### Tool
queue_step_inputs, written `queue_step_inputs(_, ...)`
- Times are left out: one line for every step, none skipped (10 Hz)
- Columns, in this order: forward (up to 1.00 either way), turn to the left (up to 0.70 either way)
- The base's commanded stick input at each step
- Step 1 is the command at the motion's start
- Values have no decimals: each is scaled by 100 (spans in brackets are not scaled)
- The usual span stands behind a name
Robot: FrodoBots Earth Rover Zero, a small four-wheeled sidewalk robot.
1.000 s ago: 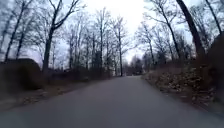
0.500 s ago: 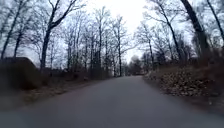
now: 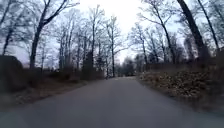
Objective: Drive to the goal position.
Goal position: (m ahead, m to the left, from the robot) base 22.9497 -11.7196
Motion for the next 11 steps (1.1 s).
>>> queue_step_inputs(100, -26)
queue_step_inputs(100, -40)
queue_step_inputs(100, -20)
queue_step_inputs(100, -7)
queue_step_inputs(100, 0)
queue_step_inputs(100, 0)
queue_step_inputs(100, 0)
queue_step_inputs(100, 0)
queue_step_inputs(100, 0)
queue_step_inputs(100, 0)
queue_step_inputs(100, 0)
